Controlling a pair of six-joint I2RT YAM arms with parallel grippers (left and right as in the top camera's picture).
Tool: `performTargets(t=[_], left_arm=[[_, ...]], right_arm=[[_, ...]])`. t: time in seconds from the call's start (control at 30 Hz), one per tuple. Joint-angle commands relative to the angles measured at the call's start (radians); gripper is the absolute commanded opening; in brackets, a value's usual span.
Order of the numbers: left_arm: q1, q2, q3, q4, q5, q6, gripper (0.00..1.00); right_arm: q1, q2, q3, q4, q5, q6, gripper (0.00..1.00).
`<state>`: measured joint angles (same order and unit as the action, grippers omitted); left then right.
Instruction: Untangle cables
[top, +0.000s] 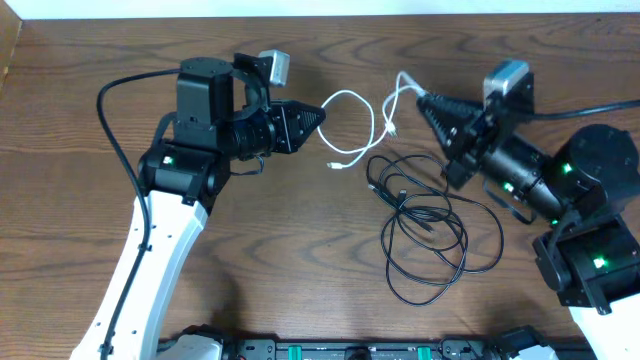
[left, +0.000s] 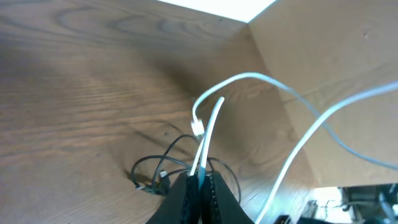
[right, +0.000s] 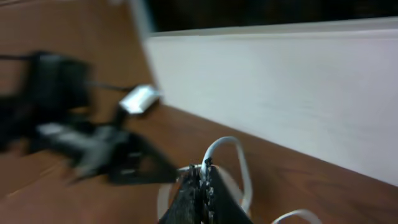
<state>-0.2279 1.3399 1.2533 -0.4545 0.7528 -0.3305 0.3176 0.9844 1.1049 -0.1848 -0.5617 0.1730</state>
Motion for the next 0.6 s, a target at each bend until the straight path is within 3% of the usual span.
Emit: performTargets(t=[0.0,0.2,0.3,0.57], left_arm=[[-0.003,0.021,0.010,-0.021,-0.006,0.090,0.08],[0.014,0.026,0.010,-0.196,-0.015,0.154,0.08],[0.044,0.026,0.010,-0.318,-0.094,0.153,0.08],[0.093,0.026,-0.008,-0.431,-0.287,0.055,0.09]], right_arm=[[0.039,0.039,0.006,-0.039,-0.201,0.005,0.01],[0.126,0.168,0.006,-0.089,-0.197,-0.002,0.01],[0.182,0.256,0.006,-0.087,-0.200,-0.004,0.01],[0.267,0.460,0.006,-0.064,-0.173,-0.005,0.01]])
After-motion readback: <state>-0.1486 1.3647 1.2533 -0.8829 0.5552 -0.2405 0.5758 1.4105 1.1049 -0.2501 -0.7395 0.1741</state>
